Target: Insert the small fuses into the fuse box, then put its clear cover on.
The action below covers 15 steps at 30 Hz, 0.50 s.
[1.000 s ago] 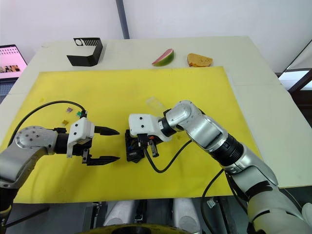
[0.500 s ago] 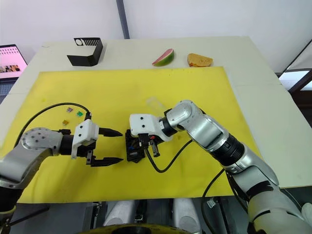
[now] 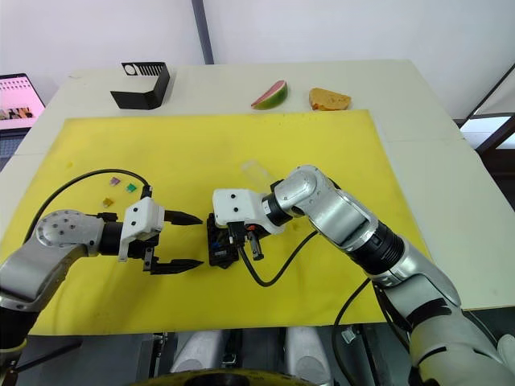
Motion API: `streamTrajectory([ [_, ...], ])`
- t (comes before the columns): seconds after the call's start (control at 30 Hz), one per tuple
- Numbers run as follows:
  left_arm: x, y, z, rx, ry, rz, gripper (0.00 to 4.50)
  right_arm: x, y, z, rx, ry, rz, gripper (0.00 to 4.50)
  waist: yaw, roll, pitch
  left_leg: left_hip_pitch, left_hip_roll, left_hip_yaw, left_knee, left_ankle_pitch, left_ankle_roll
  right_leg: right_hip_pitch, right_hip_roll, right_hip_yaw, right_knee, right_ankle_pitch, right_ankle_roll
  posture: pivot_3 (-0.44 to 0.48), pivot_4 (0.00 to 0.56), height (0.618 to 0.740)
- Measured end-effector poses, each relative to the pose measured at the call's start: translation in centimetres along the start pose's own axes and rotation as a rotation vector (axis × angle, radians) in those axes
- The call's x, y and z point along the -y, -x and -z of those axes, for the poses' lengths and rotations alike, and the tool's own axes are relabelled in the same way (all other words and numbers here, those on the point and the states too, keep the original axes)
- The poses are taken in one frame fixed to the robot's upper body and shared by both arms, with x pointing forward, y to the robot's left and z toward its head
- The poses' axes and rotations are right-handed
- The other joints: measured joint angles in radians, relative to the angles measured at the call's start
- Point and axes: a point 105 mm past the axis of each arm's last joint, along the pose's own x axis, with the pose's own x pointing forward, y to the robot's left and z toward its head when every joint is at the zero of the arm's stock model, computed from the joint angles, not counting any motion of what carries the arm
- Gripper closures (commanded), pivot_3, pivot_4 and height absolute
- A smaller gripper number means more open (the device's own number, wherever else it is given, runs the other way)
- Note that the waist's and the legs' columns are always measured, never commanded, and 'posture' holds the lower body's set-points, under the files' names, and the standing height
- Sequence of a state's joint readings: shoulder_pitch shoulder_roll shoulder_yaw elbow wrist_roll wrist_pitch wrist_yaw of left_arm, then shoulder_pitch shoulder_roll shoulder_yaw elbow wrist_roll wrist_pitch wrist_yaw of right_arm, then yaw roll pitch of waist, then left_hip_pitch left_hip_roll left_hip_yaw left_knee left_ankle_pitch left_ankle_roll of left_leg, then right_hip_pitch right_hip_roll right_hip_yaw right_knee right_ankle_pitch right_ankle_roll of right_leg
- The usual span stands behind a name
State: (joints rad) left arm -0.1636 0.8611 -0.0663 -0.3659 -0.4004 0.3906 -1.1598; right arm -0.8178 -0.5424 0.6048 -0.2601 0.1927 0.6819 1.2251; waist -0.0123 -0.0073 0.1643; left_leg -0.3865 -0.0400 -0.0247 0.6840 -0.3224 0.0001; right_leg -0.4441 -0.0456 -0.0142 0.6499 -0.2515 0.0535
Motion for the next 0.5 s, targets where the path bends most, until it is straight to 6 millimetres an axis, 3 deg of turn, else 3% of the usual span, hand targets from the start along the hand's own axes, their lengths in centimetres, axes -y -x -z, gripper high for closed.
streamTrajectory([
  [0.5,0.17,-0.54,0.00,0.005,-0.006,0.010,0.04,-0.04,-0.20,0.27,-0.013,0.005,-0.003,4.50,0.000,0.000,0.000,0.000,0.000,0.000,0.000,0.000,0.000,0.000,0.000,0.000,0.000,0.000,0.000,0.000,0.150,0.740],
])
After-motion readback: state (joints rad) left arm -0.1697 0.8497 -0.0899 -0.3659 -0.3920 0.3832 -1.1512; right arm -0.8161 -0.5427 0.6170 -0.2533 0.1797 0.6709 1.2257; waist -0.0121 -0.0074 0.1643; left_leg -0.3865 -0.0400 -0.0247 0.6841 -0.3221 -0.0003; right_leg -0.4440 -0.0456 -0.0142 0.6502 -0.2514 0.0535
